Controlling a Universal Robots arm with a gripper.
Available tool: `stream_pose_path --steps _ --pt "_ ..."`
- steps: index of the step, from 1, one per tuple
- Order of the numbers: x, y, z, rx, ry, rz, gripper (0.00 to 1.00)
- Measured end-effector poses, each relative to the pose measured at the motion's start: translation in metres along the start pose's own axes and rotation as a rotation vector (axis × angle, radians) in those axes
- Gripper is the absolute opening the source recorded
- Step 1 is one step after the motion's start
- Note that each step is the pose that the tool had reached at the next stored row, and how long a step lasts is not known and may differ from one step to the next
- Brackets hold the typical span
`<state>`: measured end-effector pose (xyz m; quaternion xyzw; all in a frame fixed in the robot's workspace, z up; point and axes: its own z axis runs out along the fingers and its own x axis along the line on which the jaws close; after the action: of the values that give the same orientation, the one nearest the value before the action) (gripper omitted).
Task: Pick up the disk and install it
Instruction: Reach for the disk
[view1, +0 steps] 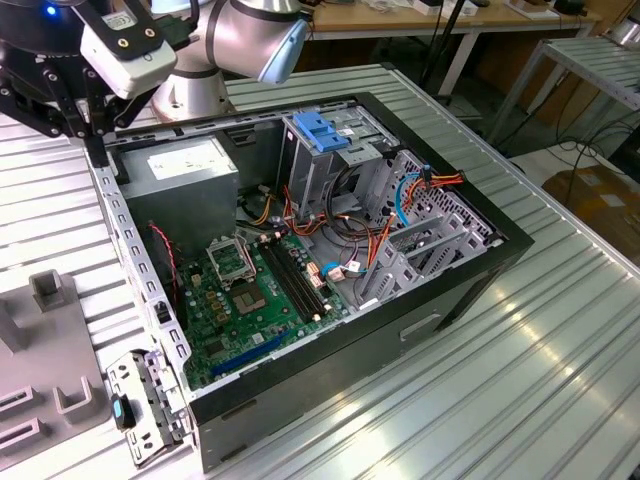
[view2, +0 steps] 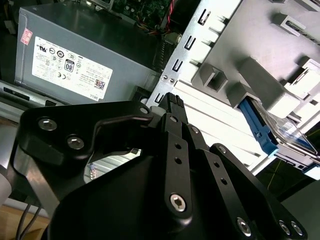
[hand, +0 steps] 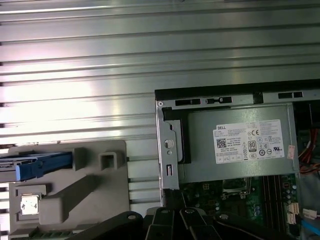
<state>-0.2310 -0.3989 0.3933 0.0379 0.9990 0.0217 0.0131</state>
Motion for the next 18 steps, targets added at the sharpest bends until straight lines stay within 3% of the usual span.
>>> stream_pose_path --steps 18 --pt "0.0106 -0.0008 -0.0003 0.0000 0.0000 0.000 0.11"
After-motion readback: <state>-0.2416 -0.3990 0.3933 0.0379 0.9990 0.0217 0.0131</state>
